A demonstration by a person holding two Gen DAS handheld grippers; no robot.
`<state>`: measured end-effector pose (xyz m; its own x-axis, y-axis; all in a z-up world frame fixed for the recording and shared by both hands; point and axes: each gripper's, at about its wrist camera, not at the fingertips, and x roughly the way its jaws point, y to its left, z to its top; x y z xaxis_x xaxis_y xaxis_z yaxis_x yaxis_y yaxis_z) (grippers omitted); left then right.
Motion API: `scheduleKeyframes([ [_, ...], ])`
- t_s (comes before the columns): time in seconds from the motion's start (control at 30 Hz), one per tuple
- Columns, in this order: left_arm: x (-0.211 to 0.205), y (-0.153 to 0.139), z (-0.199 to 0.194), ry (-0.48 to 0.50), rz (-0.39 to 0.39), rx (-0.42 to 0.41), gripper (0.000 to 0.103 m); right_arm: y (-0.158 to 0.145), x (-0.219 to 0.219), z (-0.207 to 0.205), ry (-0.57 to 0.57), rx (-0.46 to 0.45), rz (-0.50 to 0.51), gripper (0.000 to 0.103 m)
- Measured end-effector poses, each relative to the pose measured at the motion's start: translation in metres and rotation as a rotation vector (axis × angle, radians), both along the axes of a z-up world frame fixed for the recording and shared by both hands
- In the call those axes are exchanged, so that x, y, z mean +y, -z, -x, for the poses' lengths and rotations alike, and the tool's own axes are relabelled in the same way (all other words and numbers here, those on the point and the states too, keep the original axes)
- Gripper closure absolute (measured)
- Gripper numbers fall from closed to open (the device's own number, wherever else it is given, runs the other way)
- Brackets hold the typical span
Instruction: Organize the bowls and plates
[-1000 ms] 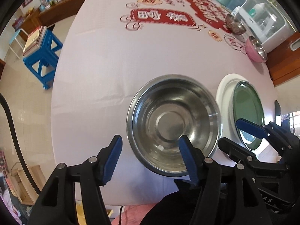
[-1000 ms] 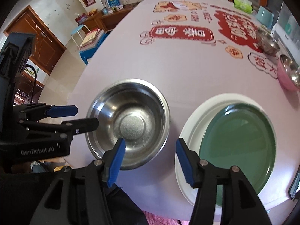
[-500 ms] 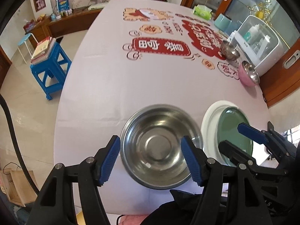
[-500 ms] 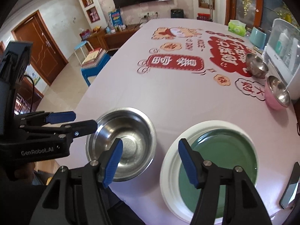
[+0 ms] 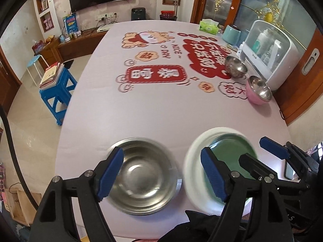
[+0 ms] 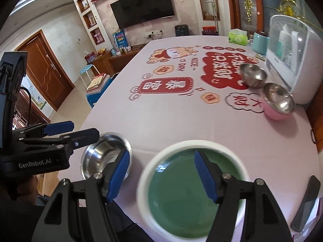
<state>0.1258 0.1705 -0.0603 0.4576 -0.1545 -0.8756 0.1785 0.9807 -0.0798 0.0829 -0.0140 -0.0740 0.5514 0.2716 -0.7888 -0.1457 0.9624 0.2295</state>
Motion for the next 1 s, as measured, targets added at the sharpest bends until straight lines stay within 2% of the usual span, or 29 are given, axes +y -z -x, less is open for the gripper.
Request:
scheduleKeyframes([
  [0.53, -0.166, -0.027, 0.012, 0.092, -0.046, -0.075, 0.022, -0.018, -0.153, 0.017, 0.106, -0.075, -0.034, 0.036],
  [0.8, -0.234, -0.025, 0.011, 0.098, -0.022, -0.106, 0.019, -0.013, -0.218, 0.018, 0.105, -0.081, 0.014, 0.036],
  [1.0, -0.275, -0.021, -0.005, 0.115, -0.020, -0.081, 0.019, -0.016, -0.254, 0.002, 0.127, -0.090, 0.018, 0.036],
])
